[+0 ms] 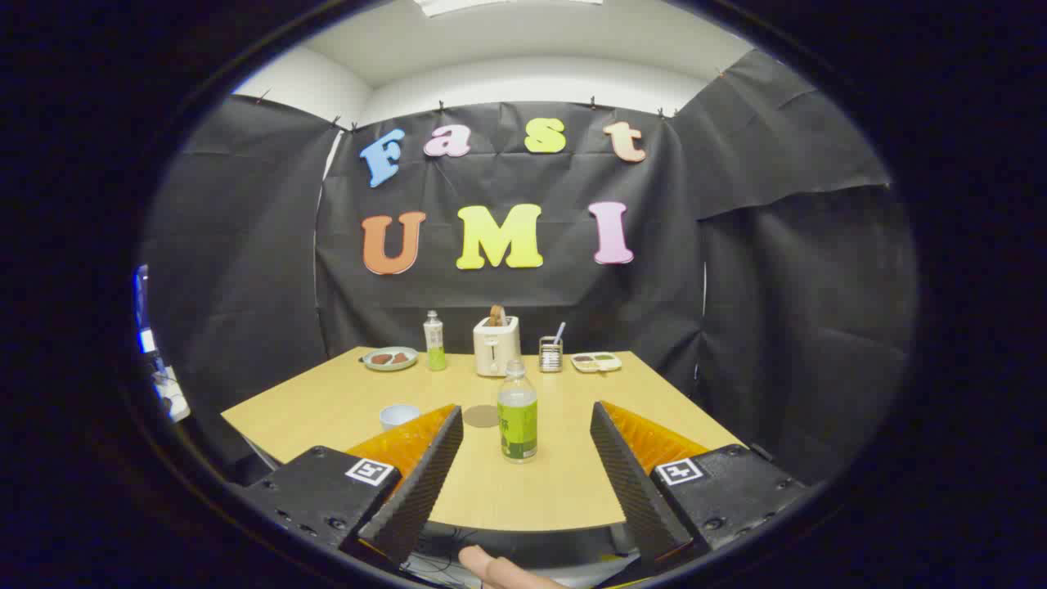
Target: Take the bottle from table, then pour the juice into the cup, finally place the bottle on the coaster
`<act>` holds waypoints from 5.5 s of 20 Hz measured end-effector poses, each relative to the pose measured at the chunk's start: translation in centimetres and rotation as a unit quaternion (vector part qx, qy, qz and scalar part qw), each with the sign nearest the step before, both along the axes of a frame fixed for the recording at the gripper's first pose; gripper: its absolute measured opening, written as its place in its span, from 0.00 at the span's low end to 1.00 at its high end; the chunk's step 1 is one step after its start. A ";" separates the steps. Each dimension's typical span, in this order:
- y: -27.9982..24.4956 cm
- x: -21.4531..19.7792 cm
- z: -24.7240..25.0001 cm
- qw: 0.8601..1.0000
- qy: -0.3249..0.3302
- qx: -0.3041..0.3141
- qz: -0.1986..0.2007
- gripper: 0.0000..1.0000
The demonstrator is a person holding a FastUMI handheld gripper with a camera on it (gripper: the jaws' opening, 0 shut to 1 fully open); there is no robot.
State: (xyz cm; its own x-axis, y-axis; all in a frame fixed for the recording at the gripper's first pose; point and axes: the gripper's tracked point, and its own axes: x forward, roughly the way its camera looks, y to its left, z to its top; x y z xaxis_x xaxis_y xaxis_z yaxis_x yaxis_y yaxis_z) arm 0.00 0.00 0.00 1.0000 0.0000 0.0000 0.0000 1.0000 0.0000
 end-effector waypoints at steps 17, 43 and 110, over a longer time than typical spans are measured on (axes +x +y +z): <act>-3.4 1.7 -1.6 0.999 0.020 -0.010 -0.025 1.00; 0.3 10.2 -6.0 1.000 0.010 -0.027 0.009 1.00; 1.5 23.1 2.9 0.866 -0.074 -0.467 -0.162 0.80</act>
State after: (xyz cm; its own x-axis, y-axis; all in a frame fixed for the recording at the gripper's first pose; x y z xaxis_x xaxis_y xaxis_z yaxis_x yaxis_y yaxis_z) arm 23.09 1.52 2.93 0.9362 -0.2118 0.2805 0.3508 0.5119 -0.7842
